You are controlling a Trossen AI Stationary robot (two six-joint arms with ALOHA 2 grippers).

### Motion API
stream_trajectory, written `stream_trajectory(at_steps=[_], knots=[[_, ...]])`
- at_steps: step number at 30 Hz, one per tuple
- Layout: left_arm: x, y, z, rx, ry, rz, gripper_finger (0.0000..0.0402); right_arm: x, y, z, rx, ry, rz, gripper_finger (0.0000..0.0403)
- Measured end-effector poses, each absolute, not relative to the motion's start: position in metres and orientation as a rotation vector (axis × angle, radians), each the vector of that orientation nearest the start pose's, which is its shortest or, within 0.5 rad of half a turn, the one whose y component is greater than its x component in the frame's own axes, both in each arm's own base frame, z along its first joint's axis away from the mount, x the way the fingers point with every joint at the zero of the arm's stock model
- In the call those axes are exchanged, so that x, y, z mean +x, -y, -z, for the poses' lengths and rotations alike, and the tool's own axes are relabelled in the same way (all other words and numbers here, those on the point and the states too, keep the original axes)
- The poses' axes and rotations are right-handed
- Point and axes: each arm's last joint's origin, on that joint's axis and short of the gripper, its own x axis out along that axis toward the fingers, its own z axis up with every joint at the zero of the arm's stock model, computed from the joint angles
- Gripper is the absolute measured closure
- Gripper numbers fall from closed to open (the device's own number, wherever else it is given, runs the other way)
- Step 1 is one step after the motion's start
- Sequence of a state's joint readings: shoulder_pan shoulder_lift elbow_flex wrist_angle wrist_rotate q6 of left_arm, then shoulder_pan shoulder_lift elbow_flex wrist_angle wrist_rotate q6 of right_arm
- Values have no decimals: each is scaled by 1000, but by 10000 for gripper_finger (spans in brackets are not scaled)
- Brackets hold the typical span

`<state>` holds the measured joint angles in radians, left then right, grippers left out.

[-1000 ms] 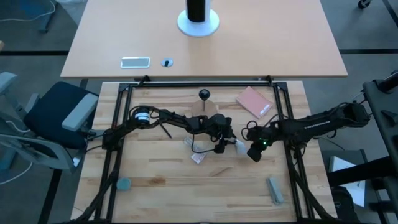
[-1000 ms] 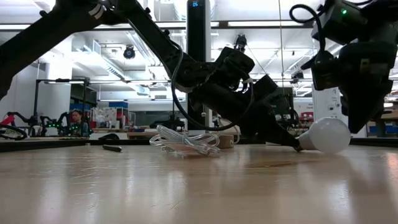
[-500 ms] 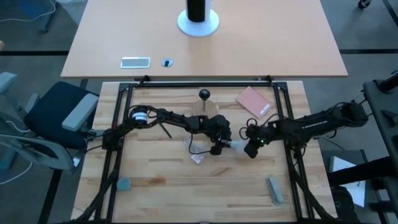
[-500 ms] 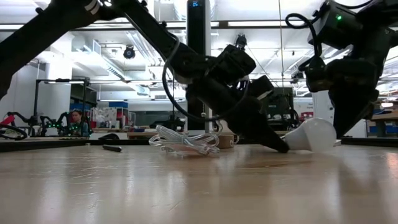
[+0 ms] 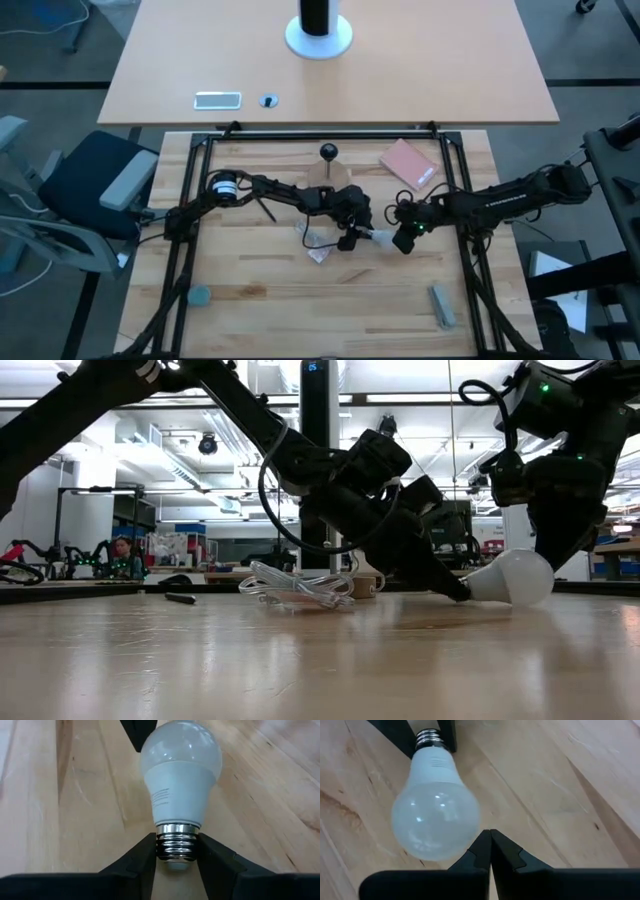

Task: Screw lightbulb
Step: Insert the lightbulb into the la

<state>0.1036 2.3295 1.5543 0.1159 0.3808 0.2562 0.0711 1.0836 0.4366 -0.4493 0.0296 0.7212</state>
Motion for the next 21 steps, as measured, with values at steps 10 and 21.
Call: stream_trajectory(at_steps=[10, 21], knots=[[492, -38, -108, 91, -602, 347, 296, 173, -11, -152, 586, -1039, 346, 403], [492, -38, -135, 105, -539, 336, 299, 150, -4, -179, 475, -1035, 581, 403]])
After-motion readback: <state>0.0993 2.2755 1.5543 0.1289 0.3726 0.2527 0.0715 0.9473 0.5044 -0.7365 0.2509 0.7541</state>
